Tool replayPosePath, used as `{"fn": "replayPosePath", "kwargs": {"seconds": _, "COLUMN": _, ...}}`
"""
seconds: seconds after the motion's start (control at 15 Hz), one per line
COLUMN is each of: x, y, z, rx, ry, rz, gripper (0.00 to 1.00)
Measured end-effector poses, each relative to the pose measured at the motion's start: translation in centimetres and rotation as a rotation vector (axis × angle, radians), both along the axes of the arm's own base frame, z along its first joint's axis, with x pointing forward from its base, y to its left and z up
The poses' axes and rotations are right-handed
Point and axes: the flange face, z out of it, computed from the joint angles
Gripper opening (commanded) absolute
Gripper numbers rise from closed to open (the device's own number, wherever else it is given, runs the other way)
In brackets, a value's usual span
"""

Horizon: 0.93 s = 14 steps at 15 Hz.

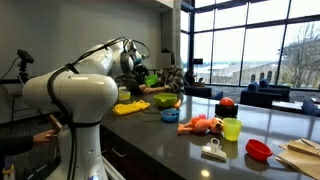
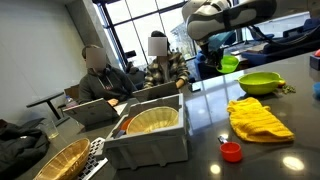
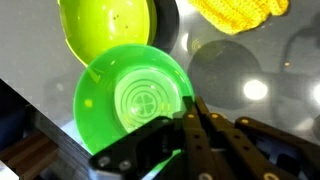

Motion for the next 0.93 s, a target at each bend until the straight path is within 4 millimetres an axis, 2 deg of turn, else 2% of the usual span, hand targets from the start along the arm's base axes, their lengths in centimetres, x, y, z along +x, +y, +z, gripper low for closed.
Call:
{"fn": "replayPosePath", "kwargs": {"seconds": 0.2, "x": -1.8, "y": 2.2, "z": -0.3, "rx": -0.028, "ry": -0.004, "rz": 0.022, "gripper": 0.01}}
{"fn": "replayPosePath", "kwargs": {"seconds": 0.4, "x": -2.6, "y": 2.9, "z": -0.5, "rx": -0.05, "ry": -0.004, "rz": 0.027, "gripper": 0.01}}
{"fn": "replayPosePath", "kwargs": {"seconds": 0.93, "x": -2.4, "y": 1.1, "z": -0.6, "rx": -0.142, "ry": 0.009, "rz": -0.034, "gripper": 0.01}}
